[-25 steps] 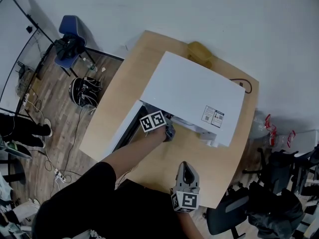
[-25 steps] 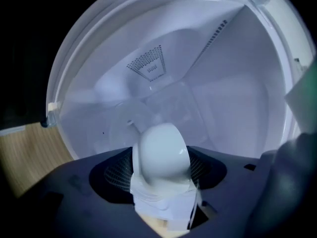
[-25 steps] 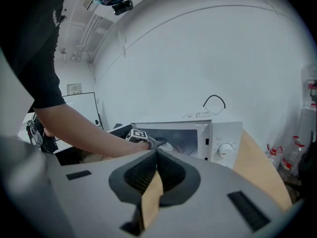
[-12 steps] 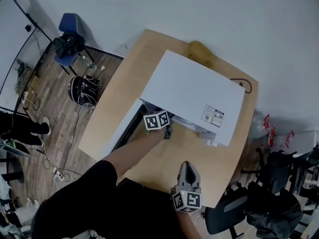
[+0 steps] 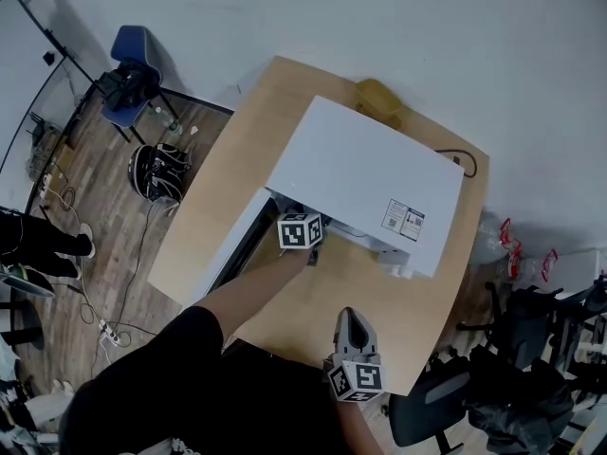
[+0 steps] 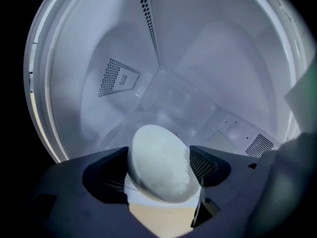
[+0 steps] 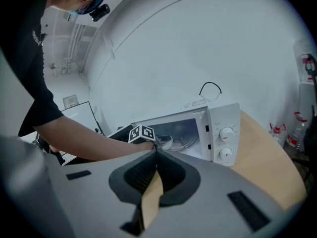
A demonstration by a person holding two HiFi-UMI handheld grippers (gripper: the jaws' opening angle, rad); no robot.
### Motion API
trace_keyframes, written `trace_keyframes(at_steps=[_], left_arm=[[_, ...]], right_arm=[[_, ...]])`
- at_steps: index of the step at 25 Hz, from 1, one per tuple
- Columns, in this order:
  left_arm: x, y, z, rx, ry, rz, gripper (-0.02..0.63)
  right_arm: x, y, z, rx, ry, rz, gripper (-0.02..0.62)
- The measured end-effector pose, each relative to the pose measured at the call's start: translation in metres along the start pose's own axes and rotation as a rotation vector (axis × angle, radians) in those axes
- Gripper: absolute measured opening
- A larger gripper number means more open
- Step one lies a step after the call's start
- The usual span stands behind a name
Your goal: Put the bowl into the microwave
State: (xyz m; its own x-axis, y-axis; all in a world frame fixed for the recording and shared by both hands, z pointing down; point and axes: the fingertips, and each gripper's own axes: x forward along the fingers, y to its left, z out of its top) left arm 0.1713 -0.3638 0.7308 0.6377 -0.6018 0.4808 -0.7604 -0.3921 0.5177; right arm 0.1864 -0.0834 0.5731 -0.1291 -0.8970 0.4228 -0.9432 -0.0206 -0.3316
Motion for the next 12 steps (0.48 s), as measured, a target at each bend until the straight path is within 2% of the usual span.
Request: trace_keyframes(at_steps=[4, 12], left_arm=[[0.000, 0.011, 0.001, 0.055, -0.003, 0.044, 0.361], [-0.017, -0.004, -0.003, 0.075, -0.012, -0.004, 0.362]], right_arm=[[-0.001, 0.001, 0.006, 0.025, -0.029, 0.048, 0.060], [-0.005, 0.017, 0.012, -0.003, -0.062, 0.118, 0.060]])
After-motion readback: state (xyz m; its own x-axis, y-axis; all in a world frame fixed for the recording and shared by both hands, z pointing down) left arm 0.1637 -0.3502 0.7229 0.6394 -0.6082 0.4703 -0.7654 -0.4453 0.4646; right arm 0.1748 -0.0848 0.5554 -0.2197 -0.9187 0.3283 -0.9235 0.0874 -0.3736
